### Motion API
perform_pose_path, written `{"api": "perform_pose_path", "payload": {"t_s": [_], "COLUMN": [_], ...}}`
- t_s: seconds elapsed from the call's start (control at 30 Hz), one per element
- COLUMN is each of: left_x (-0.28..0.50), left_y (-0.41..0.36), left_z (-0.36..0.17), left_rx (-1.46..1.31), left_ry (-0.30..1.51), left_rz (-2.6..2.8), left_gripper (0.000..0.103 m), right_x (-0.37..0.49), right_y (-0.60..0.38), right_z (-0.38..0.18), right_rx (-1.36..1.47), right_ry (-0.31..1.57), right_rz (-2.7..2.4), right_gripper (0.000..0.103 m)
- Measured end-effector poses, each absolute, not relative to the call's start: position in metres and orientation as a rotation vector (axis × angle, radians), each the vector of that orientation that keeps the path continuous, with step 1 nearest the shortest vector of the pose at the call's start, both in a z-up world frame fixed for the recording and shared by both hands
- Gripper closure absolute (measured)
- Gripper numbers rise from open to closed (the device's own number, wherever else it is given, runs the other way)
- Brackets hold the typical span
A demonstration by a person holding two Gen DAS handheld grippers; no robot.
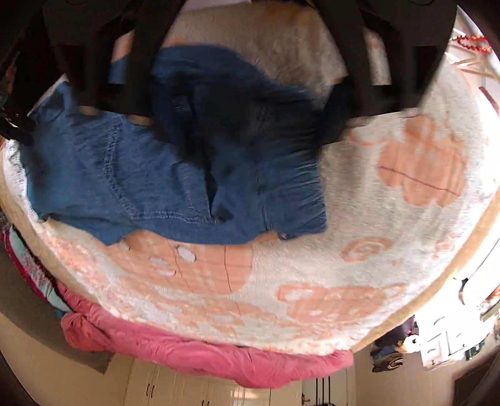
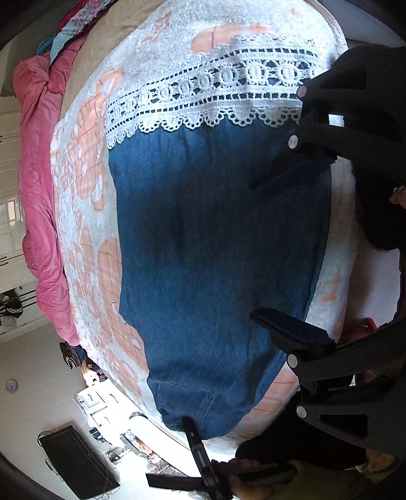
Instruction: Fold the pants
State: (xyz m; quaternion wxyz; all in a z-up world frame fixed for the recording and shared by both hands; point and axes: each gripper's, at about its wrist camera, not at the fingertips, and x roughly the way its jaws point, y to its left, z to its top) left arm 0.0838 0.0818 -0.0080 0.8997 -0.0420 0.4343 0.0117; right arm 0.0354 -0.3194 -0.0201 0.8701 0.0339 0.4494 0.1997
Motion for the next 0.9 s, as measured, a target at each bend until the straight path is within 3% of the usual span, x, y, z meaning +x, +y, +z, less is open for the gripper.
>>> {"api": "perform_pose_path", "payload": {"t_s": [0.1, 0.23, 0.4, 0.57, 0.7, 0.9], "left_x": [0.082, 0.069, 0.086, 0.061, 0.049, 0.081], "left_y": [0.09, 0.112, 0.126, 0.115, 0.088, 0.035], "left_z": [-0.005, 0.013, -0.014, 0.02, 0.058, 0.062], "left_rx": [-0.124, -0.169, -0.249, -0.184, -0.096, -0.046], "left_ry": [0.884, 0.84, 0.972, 0.839, 0.727, 0.746], "left_rz": [-0.005, -0.011, 0.008, 0.042, -0.021, -0.2], "left_gripper": [0.068, 0.068, 0.053, 0.051, 0.04, 0.037], "right_x": [0.033, 0.031, 0.029, 0.027, 0.021, 0.029], "right_y": [-0.318, -0.32, -0.318, -0.321, -0.324, -0.316], "right_z": [-0.02, -0.021, -0.024, -0.023, -0.007, -0.011], "right_rx": [0.051, 0.06, 0.043, 0.054, 0.102, 0.067], "right_ry": [0.944, 0.952, 0.951, 0.949, 0.869, 0.889], "right_rz": [0.419, 0.427, 0.437, 0.452, 0.475, 0.47], "right_gripper": [0.027, 0.027, 0.023, 0.023, 0.023, 0.023]}}
